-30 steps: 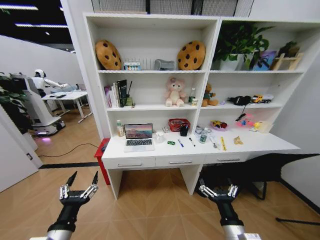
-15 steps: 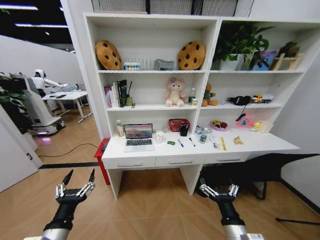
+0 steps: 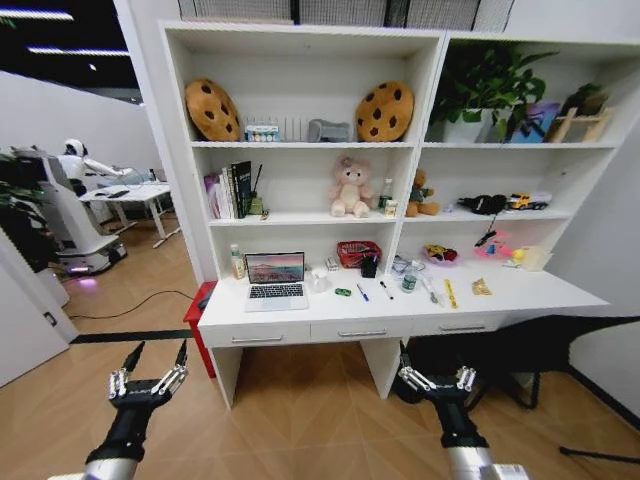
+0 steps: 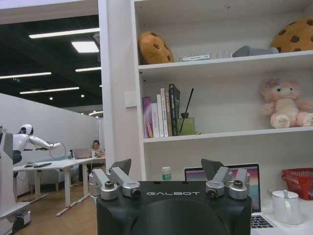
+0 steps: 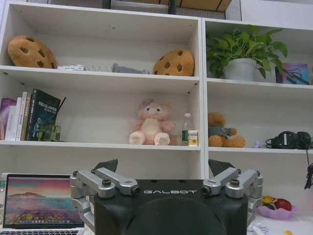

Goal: Organize the objects on the table.

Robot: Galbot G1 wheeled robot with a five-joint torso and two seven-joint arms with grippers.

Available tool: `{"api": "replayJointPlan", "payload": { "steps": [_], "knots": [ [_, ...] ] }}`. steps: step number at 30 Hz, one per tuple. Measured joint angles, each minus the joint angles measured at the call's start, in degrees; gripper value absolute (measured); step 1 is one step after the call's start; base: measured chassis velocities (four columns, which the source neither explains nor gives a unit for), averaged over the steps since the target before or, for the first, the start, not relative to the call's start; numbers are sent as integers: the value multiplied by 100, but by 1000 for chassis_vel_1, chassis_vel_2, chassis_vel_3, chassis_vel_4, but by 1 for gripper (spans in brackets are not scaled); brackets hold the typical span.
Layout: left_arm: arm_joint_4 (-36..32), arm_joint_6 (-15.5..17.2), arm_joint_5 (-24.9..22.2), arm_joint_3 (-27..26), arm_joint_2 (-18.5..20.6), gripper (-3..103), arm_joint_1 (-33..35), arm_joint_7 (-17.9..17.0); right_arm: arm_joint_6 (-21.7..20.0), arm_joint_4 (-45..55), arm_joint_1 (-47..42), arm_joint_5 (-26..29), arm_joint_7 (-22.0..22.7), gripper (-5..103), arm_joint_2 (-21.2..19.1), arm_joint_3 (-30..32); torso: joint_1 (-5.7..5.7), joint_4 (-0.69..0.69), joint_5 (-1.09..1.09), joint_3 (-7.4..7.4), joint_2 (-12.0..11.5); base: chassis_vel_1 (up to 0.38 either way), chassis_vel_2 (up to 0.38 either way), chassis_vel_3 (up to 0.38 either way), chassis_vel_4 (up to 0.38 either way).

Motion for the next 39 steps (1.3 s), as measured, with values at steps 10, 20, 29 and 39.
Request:
{"api": "replayJointPlan", "payload": {
  "steps": [10, 20, 29, 39],
  "knots": [
    [23, -1, 23, 13, -23, 83, 4, 13, 36, 8, 11, 12, 3, 100, -36, 1, -1, -2, -4, -2, 1, -278, 287, 276, -282],
    [48, -2, 24, 13, -33, 82, 8, 22, 231, -5, -9, 21, -241, 100, -55, 28, 3, -3, -10, 0, -1, -360, 367, 359, -367],
    [121, 25, 14, -77, 483, 80, 29, 15, 205, -34, 65, 57, -286, 100, -295, 196, 5, -3, 0, 1, -3, -167, 178, 144, -147],
    [307, 300, -708, -527, 2110, 70, -197, -53, -60, -203, 273, 231, 229, 100, -632, 411, -8, -2, -4, -4, 4, 55, -46, -37, 62]
  ]
}}
